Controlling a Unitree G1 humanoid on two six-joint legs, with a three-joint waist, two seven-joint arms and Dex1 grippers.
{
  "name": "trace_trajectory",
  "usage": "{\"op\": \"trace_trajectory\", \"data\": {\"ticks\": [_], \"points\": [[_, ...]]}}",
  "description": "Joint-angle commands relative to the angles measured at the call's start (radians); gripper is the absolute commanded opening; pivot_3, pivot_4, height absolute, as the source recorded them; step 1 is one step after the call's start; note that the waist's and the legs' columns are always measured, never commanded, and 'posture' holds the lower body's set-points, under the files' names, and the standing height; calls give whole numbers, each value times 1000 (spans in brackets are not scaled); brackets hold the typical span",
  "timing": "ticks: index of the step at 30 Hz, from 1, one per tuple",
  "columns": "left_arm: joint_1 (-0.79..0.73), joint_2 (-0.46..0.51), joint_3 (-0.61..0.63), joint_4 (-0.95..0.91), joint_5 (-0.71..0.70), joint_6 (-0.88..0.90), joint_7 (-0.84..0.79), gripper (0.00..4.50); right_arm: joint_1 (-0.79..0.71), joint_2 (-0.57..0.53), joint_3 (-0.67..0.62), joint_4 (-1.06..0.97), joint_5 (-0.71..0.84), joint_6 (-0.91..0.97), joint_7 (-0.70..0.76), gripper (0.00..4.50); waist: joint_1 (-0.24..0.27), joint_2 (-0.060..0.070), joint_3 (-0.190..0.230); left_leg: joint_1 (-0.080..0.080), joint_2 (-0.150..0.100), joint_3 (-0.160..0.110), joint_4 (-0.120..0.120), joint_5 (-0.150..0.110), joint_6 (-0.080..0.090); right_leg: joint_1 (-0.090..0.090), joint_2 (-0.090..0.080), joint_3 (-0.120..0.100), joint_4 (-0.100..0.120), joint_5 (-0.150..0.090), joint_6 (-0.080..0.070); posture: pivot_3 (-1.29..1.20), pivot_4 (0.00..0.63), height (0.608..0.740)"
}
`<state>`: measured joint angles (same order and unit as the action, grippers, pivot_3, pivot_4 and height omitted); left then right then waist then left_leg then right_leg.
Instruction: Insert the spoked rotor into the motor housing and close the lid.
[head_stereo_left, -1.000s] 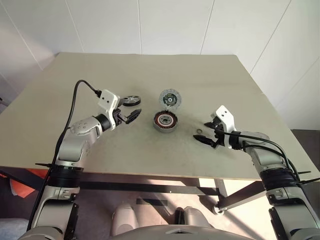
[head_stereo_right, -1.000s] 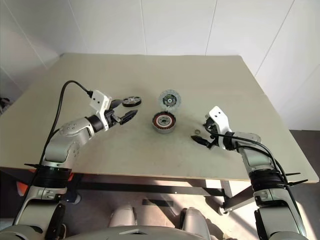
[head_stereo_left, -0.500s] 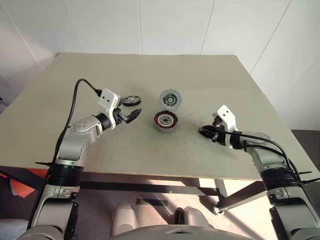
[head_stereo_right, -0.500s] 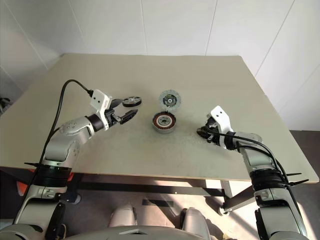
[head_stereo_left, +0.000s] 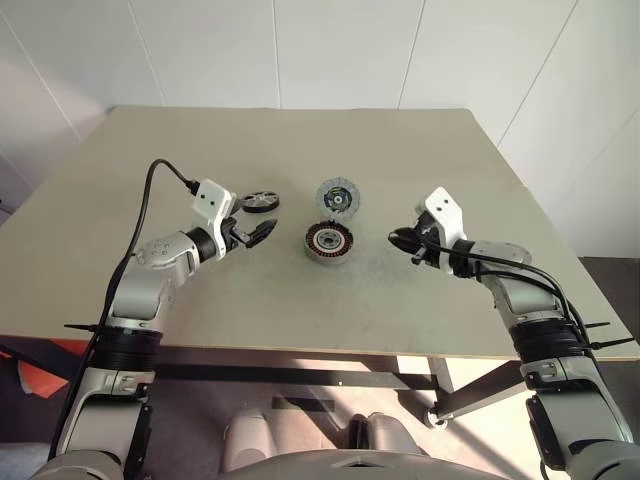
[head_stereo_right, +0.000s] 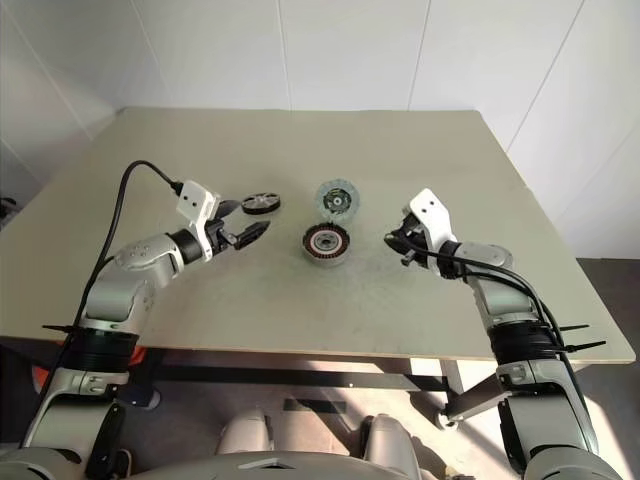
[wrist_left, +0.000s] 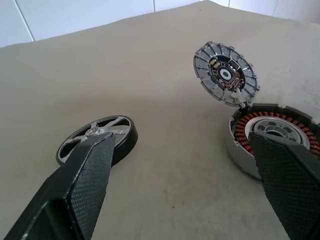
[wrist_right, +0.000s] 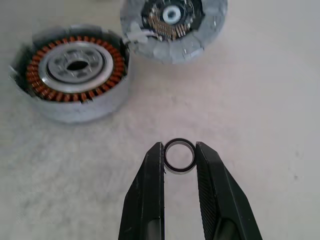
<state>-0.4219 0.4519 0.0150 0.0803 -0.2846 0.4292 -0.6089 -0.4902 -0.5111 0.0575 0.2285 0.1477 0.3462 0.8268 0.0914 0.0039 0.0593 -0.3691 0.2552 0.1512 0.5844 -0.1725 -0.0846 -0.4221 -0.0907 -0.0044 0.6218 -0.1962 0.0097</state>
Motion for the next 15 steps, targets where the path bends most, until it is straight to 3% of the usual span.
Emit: {"op": "trace_trajectory", "data": {"ticks": [1, 7, 15], "points": [[1, 22, 21, 8, 20, -37, -4, 4500, -41, 54, 40, -109, 34, 45, 9, 601, 2, 0, 0, 0, 0, 0, -1, 0, -1, 0, 0, 0, 0, 0, 0, 0, 0, 740], [10, 2, 8, 6, 29, -42, 7, 4500, -110, 197, 109, 27, -15, 20, -52, 601, 4, 0, 0, 0, 0, 0, -2, 1, -2, 0, 0, -1, -1, 0, 0, 0, 0, 740], [14, -6, 6, -19, 36, -32, 15, 4500, -160, 261, 133, 206, -58, -28, -93, 601, 3, 0, 0, 0, 0, 0, -4, 2, -3, 0, 0, -1, -1, 0, 0, 0, 0, 740]]}}
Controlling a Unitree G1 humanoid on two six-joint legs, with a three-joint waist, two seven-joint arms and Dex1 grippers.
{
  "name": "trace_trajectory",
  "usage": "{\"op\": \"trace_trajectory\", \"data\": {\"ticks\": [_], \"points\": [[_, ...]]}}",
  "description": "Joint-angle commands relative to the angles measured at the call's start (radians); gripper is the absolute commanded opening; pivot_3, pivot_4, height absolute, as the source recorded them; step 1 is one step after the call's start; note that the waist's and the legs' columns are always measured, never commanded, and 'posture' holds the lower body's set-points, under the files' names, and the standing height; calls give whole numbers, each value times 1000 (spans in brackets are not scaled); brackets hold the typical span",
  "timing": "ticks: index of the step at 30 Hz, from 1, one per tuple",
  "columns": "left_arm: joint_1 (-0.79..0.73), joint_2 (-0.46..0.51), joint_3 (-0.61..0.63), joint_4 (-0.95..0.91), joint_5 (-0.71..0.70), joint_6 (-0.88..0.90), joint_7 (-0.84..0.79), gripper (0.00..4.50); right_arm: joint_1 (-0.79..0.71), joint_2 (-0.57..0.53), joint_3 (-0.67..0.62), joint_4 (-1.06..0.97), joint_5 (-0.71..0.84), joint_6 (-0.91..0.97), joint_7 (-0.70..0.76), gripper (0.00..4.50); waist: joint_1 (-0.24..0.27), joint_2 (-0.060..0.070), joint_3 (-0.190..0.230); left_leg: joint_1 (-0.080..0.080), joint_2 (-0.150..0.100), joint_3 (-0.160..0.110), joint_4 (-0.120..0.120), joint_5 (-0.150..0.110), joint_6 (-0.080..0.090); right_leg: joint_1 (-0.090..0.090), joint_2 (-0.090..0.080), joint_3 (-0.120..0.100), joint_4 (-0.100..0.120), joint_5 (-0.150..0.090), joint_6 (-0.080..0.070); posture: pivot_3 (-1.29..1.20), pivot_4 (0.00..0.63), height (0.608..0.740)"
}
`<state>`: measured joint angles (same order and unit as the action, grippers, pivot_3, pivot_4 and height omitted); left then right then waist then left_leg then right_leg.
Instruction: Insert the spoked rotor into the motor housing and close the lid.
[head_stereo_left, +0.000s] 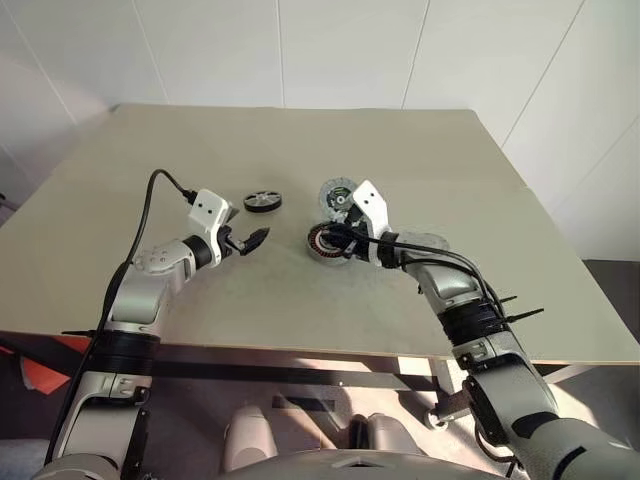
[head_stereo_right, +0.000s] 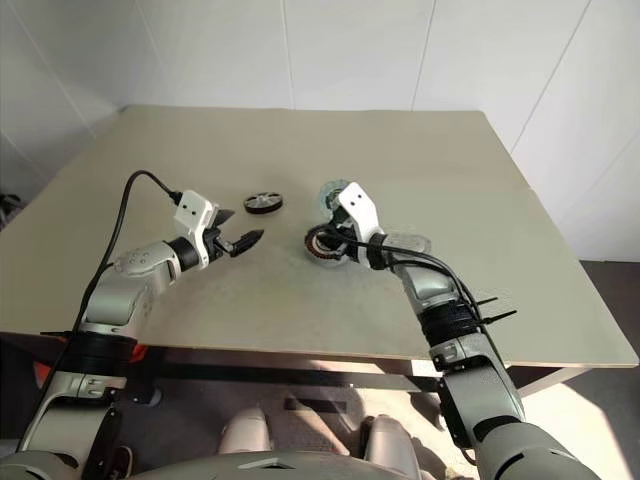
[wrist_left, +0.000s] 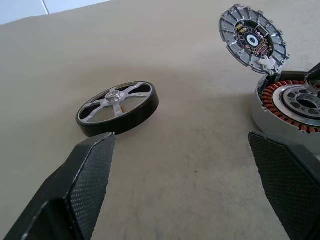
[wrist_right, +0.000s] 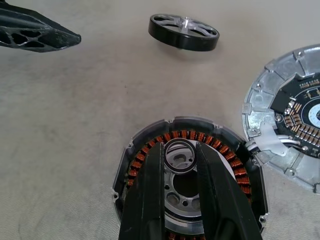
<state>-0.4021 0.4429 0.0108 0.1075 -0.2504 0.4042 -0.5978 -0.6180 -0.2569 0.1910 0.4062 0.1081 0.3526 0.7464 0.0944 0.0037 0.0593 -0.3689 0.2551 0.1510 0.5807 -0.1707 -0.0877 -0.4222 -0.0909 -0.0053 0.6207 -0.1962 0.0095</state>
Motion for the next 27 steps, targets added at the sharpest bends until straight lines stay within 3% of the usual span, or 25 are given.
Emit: {"op": "trace_trajectory", "data": {"ticks": [1, 27], "points": [[-2, 5, 12, -51, 2, -5, 4, 4500, -32, 4, -2, 51, -26, -44, -17, 601, 0, 0, 0, 0, 0, 0, 0, 0, 0, 0, 0, 0, 0, 0, 0, 0, 0, 740], [-17, 1, 10, -28, 18, -16, -3, 4500, 34, -46, 2, -70, -42, -3, -6, 601, 0, 0, 0, 1, 0, 0, 0, 0, 0, 0, 0, 0, 1, 0, 0, 0, 0, 740]]}}
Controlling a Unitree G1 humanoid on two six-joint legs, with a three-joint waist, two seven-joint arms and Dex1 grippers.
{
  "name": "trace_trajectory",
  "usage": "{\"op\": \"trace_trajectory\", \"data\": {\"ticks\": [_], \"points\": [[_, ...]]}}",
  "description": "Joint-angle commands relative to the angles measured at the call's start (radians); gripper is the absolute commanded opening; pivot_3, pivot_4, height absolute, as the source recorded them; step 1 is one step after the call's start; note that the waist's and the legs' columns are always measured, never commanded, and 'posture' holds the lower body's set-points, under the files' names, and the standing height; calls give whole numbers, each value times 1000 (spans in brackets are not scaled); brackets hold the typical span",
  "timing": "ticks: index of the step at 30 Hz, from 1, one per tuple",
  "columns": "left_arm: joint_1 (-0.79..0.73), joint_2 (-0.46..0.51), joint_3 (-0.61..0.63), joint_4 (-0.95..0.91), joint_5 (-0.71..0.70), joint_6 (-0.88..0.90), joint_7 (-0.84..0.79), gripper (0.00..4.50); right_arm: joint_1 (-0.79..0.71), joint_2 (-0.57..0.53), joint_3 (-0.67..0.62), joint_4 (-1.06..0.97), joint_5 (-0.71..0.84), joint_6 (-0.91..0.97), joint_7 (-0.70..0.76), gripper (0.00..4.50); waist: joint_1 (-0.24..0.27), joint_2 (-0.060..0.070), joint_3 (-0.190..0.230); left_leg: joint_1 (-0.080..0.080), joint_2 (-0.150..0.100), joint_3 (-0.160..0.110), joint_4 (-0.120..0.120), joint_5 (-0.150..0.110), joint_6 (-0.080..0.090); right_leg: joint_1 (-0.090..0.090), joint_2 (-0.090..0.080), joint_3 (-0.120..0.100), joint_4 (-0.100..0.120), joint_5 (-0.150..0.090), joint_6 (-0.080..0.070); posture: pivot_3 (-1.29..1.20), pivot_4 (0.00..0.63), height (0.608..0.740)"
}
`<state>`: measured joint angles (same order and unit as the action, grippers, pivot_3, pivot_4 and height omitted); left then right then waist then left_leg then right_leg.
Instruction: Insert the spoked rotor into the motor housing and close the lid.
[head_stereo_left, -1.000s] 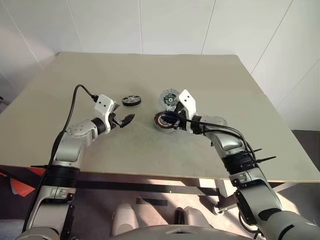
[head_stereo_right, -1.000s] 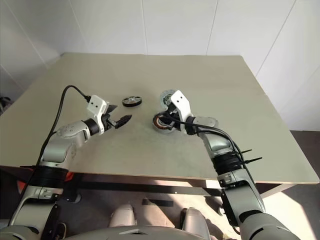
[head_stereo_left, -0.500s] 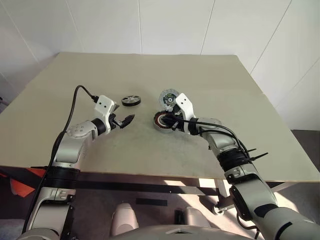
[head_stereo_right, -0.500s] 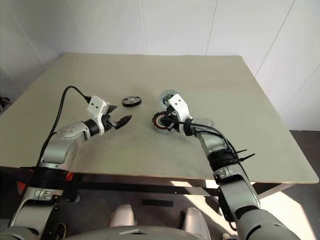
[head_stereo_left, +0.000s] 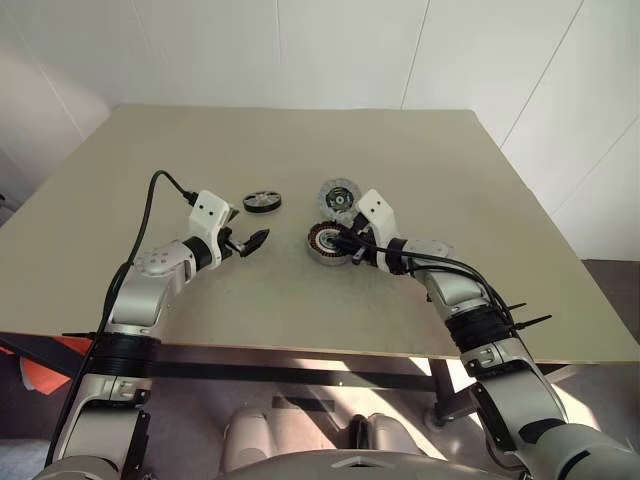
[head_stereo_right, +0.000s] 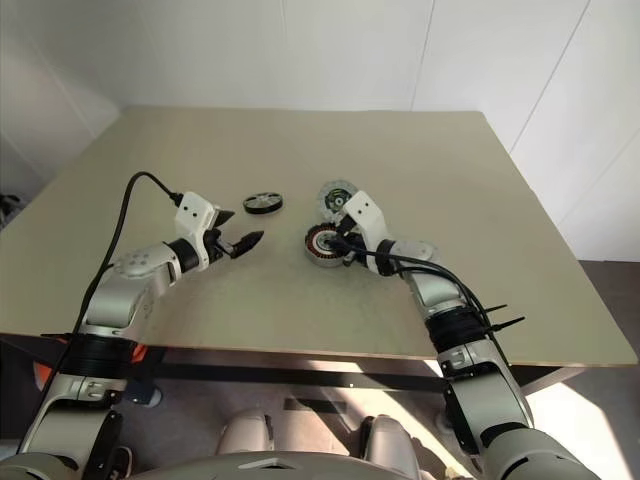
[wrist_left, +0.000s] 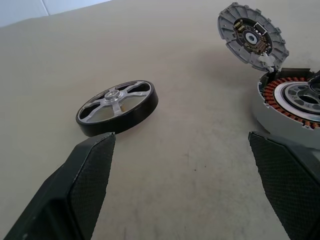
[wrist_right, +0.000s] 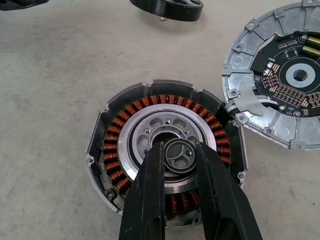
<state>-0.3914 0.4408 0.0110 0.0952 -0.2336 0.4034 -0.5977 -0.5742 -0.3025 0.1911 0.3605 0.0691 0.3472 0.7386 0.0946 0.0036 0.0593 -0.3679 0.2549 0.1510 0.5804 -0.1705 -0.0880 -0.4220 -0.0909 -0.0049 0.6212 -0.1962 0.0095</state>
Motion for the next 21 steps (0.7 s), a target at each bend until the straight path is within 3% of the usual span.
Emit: {"op": "trace_trajectory", "data": {"ticks": [1, 21], "points": [[-26, 2, 9, -15, 2, -16, -2, 4500, -10, 1, 5, -27, -4, 2, 4, 601, 0, 0, 0, 0, 0, 0, 0, 0, 0, 0, 0, 0, 0, 0, 0, 0, 0, 740], [-8, 1, 14, -28, 13, -15, 3, 4500, -45, 21, 21, -7, -32, 2, 3, 601, 0, 0, 0, 0, 0, 0, 0, 0, 0, 0, 0, 0, 0, 0, 0, 0, 0, 740]]}}
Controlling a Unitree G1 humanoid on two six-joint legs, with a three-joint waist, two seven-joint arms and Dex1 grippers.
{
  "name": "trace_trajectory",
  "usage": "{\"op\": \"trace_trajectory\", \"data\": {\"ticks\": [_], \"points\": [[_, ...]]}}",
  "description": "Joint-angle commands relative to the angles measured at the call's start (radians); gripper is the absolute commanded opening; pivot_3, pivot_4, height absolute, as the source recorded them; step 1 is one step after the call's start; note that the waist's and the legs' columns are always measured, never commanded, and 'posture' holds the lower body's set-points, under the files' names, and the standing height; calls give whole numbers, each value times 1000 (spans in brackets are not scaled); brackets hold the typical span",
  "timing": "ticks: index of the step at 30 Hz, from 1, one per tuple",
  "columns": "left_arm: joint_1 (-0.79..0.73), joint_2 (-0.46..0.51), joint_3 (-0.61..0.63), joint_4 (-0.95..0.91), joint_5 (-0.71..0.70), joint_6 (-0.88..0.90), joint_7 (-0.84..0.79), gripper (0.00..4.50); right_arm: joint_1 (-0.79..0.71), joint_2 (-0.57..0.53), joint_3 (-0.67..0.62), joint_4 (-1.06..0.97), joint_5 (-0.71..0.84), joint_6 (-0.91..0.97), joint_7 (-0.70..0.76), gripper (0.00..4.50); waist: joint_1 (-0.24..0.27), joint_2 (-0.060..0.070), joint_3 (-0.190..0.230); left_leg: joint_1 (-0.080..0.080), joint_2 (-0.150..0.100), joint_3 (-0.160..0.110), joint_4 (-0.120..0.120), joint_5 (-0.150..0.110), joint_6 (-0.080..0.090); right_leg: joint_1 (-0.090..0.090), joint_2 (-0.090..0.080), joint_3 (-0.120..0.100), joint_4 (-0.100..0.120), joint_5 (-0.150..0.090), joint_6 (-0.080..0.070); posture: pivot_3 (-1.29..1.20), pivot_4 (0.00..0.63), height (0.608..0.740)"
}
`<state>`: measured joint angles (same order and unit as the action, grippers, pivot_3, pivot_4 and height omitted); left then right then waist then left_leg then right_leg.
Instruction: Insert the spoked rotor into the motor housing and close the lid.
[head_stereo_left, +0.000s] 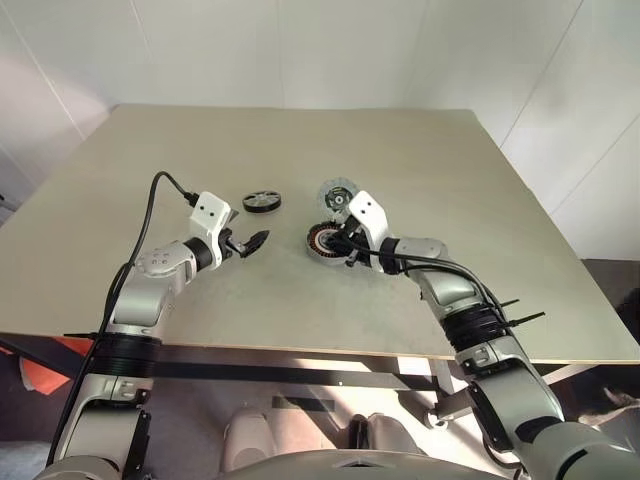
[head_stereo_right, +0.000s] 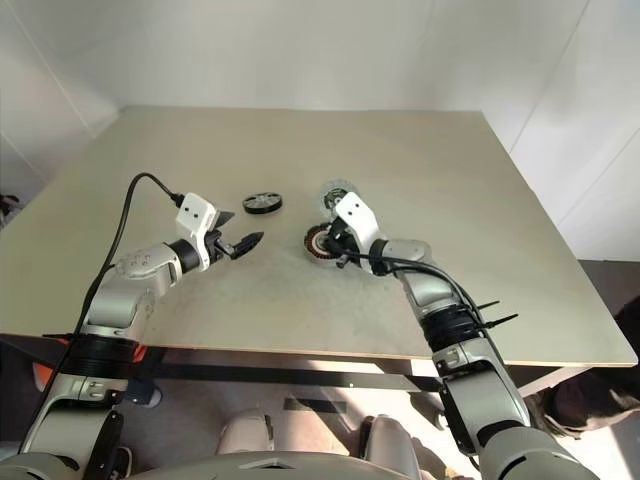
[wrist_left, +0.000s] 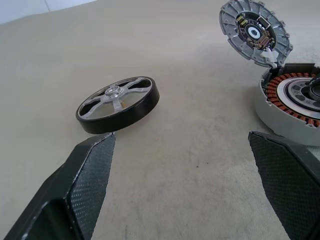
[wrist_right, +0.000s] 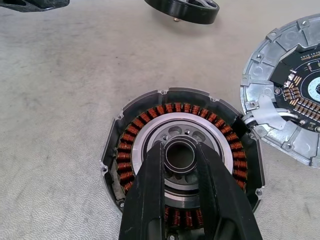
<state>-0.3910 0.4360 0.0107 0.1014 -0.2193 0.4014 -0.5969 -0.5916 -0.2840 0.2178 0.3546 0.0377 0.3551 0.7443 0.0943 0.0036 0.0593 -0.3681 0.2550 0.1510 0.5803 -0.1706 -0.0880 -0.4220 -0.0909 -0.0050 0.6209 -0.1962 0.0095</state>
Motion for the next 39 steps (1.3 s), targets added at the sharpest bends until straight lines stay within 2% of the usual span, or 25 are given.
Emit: {"op": "trace_trajectory", "data": {"ticks": [1, 5, 11, 18, 21, 26, 27, 39], "points": [[-8, 5, 14, -35, -1, -13, 3, 4500, -31, 2, -6, 2, -1, -5, -3, 601, 0, 0, 0, 0, 0, 0, 0, 0, 0, 0, 0, 0, 0, 0, 0, 0, 0, 740], [-7, -3, 8, -38, 0, -14, 6, 4500, -40, 1, -15, 10, 9, 7, 2, 601, 0, 0, 0, 0, 0, 0, 0, 0, 0, 0, 0, 0, 0, 0, 0, 0, 0, 740], [-8, -9, 6, -33, 4, -16, 7, 4500, -13, -20, -11, -66, 22, 4, 41, 2475, 0, 0, 0, 0, 0, 0, 0, 0, 0, 0, 0, 0, 0, 0, 0, 0, 0, 740], [-15, -6, 7, -22, 10, -20, 3, 4500, -8, -19, -22, -136, 36, 22, 62, 2475, 0, 0, 0, 0, 0, 0, 0, 0, 0, 0, 0, 0, 0, 0, 0, 0, 0, 740], [-13, -9, 4, -23, 13, -21, 5, 4500, -19, -8, -35, -120, 45, 27, 53, 1849, 0, 0, 0, 0, 0, 0, 0, 0, 0, 0, 0, 0, 0, 0, 0, 0, 0, 740], [-12, -13, 4, -23, 16, -22, 4, 4500, -23, -8, -35, -81, 26, 11, 23, 142, 0, 0, 0, 0, 0, 0, 0, 0, 0, 0, 0, 0, 0, 0, 0, 0, 0, 740], [-12, -13, 4, -24, 17, -22, 4, 4500, -24, -8, -34, -78, 24, 8, 18, 32, 0, 0, 0, 0, 0, 0, 0, 0, 0, 0, 0, 0, 0, 0, 0, 0, 0, 740], [-9, -11, 4, -29, 21, -16, -1, 4500, -6, -13, -5, -35, 4, -2, -3, 32, 0, 0, 0, 0, 0, 0, 0, 0, 0, 0, 0, 0, 0, 0, 0, 0, 0, 740]]}}
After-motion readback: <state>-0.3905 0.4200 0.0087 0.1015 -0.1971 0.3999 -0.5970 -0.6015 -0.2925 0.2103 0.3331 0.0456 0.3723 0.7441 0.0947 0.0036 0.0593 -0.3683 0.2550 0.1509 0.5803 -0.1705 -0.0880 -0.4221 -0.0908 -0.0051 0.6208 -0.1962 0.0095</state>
